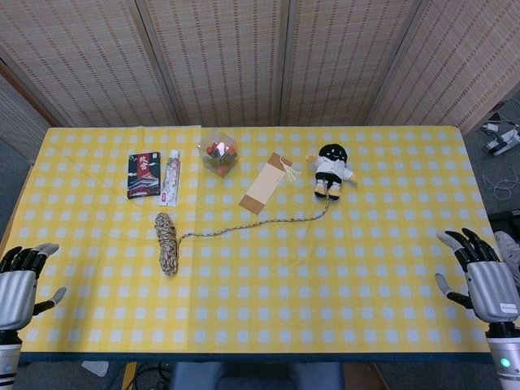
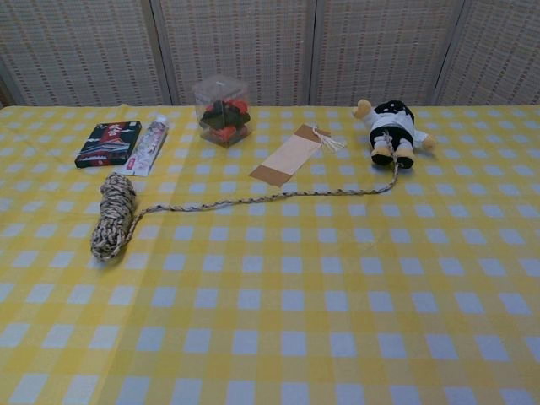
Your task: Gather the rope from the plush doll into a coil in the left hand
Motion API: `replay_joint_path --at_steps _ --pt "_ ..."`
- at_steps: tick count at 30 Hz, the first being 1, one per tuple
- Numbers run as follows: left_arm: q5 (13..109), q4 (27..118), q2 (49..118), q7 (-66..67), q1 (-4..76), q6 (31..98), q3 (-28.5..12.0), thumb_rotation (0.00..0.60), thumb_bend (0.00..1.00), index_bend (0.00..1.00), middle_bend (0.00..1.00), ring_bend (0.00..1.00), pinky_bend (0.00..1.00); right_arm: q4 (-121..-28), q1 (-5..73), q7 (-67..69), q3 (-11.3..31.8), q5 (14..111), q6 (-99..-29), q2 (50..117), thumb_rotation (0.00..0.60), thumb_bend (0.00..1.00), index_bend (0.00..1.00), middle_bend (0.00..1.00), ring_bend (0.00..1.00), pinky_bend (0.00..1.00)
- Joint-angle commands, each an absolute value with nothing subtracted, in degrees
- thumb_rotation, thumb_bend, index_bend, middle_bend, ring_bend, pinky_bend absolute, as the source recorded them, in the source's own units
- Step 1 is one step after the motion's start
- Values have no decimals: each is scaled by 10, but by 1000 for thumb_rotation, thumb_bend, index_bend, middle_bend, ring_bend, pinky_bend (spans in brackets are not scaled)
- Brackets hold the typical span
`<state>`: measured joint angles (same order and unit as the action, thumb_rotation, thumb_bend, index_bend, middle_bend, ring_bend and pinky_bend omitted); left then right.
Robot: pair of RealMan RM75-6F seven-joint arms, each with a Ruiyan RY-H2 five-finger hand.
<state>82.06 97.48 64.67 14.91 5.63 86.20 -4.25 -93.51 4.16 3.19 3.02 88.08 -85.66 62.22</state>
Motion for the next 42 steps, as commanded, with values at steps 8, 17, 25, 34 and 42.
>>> replay_joint_path --at_steps 8,17,25,34,42 --pt "825 973 644 148 61 854 -41 600 201 265 236 212 125 -936 39 32 30 882 -860 620 600 285 177 165 69 159" --pt "850 981 618 104 94 814 -46 600 202 269 236 217 125 -944 38 25 31 888 -867 611 600 285 177 164 69 159" --pt "874 971 615 67 161 752 -67 600 230 311 246 217 125 -952 39 18 31 896 -872 606 600 284 177 164 69 159" --pt "875 936 652 35 240 665 -82 524 239 336 271 216 125 -958 34 18 30 901 -881 599 600 284 177 163 69 159" --pt "854 899 692 7 309 577 -89 200 240 344 283 203 116 -961 33 18 30 903 -883 598 600 284 177 163 69 159"
